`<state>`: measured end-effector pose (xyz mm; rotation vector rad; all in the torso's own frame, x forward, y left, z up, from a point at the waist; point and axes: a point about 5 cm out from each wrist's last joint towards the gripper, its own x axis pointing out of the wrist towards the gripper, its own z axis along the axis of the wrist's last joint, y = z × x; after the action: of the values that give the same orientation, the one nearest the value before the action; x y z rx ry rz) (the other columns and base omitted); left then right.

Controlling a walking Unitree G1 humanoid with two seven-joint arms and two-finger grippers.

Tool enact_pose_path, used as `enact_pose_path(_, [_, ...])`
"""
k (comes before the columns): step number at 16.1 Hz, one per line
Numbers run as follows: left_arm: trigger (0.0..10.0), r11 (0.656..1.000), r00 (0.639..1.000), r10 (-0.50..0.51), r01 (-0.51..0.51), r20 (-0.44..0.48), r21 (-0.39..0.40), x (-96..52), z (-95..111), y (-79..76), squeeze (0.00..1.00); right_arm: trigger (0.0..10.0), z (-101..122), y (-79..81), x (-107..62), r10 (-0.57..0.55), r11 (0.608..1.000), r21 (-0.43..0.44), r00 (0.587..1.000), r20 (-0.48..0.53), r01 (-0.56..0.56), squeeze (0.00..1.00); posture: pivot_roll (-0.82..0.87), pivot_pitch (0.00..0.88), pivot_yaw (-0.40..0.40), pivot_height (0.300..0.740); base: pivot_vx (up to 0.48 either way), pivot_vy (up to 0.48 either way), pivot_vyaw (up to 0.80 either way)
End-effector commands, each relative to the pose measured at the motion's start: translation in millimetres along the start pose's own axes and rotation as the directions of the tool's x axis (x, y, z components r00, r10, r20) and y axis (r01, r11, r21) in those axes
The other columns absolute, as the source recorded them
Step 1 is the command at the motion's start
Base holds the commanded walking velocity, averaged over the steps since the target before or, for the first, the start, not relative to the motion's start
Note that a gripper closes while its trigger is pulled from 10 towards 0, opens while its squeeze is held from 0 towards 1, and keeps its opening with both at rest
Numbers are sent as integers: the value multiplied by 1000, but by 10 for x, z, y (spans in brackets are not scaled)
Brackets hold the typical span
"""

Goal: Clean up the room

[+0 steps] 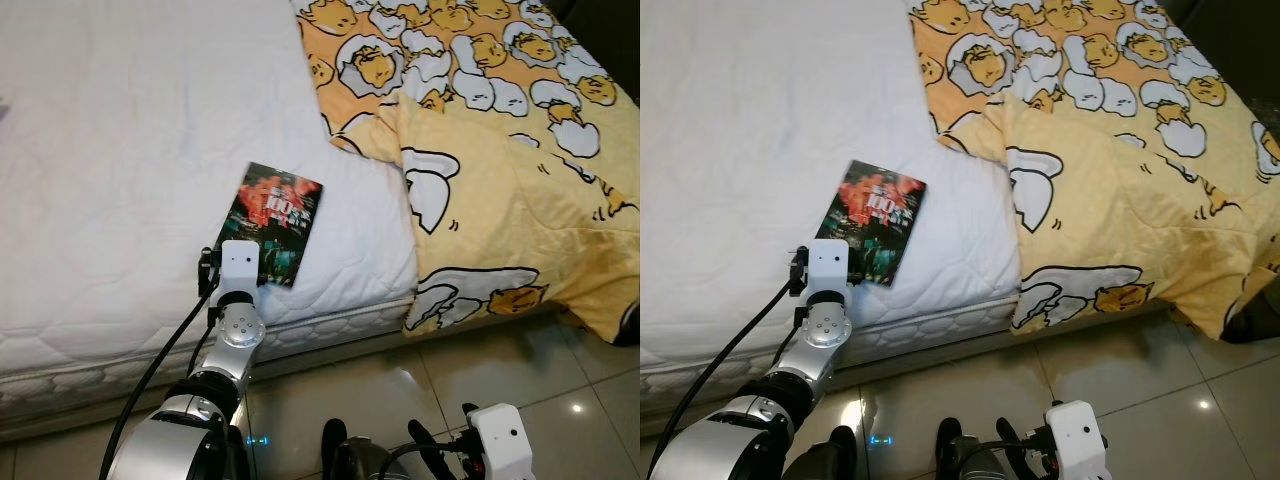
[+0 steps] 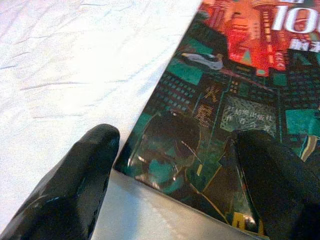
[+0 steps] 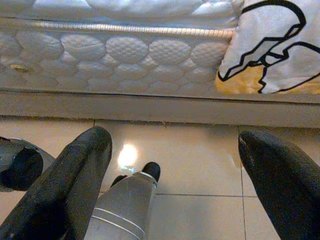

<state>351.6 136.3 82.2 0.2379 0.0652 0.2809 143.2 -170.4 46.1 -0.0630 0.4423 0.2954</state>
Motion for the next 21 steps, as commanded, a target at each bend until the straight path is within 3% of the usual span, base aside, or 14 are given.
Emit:
enact_pose_path(1, [10000, 999, 995, -30, 32, -99, 14, -116, -226, -48, 0, 10000, -105, -39, -44, -19, 1000, -5, 998, -58, 19, 0, -103, 336, -154, 740, 0, 0, 0])
enact_pose_path(3, [10000, 989, 971, -145, 139, -192, -47, -176, -309, -185, 0, 10000, -138, -26, -55, -14, 1000, -6, 997, -74, 13, 0, -104, 339, -156, 740, 0, 0, 0])
enact_pose_path(5, [10000, 961, 932, -261, 227, -249, -157, -184, -311, -286, 0, 10000, -153, -18, -50, -9, 1000, -7, 996, -86, 8, 0, -105, 339, -154, 740, 0, 0, 0])
enact_pose_path(6, [10000, 949, 919, -297, 254, -260, -187, -184, -304, -314, 0, 10000, -158, -22, -51, -9, 1000, -7, 996, -89, 8, 0, -107, 338, -154, 740, 0, 0, 0])
enact_pose_path(8, [10000, 892, 868, -425, 353, -258, -282, -174, -231, -421, 0, 10000, -168, -53, -58, -13, 1000, -12, 995, -97, 12, 0, -113, 335, -150, 740, 0, 0, 0])
enact_pose_path(10, [10000, 864, 844, -474, 390, -253, -318, -179, -215, -452, 0, 10000, -166, -72, -66, -15, 1000, -14, 995, -100, 13, 0, -114, 332, -150, 740, 0, 0, 0])
enact_pose_path(11, [0, 839, 813, -517, 419, -268, -348, -202, -237, -480, 0, 10000, -165, -86, -70, -14, 1000, -18, 995, -102, 12, 0, -116, 331, -149, 740, 0, 0, 0])
enact_pose_path(16, [0, 793, 759, -590, 480, -276, -375, -240, -244, -542, 0, 10000, -151, -100, -25, 2, 1000, -24, 994, -106, -5, 0, -107, 323, -143, 740, 0, 0, 0])
enact_pose_path(19, [0, 824, 798, -504, 328, -332, -462, -230, -316, -469, 0, 10000, -143, -84, 10, 13, 999, -28, 994, -106, -16, 0, -104, 322, -138, 740, 0, 0, 0])
enact_pose_path(20, [0, 812, 799, -499, 297, -335, -502, -231, -312, -477, 0, 10000, -147, -83, 11, 14, 999, -28, 994, -107, -17, 0, -103, 321, -137, 740, 0, 0, 0])
enact_pose_path(21, [0, 775, 796, -512, 268, -321, -572, -234, -271, -525, 0, 10000, -153, -84, 15, 14, 999, -28, 994, -109, -17, 0, -103, 318, -137, 740, 0, 0, 0])
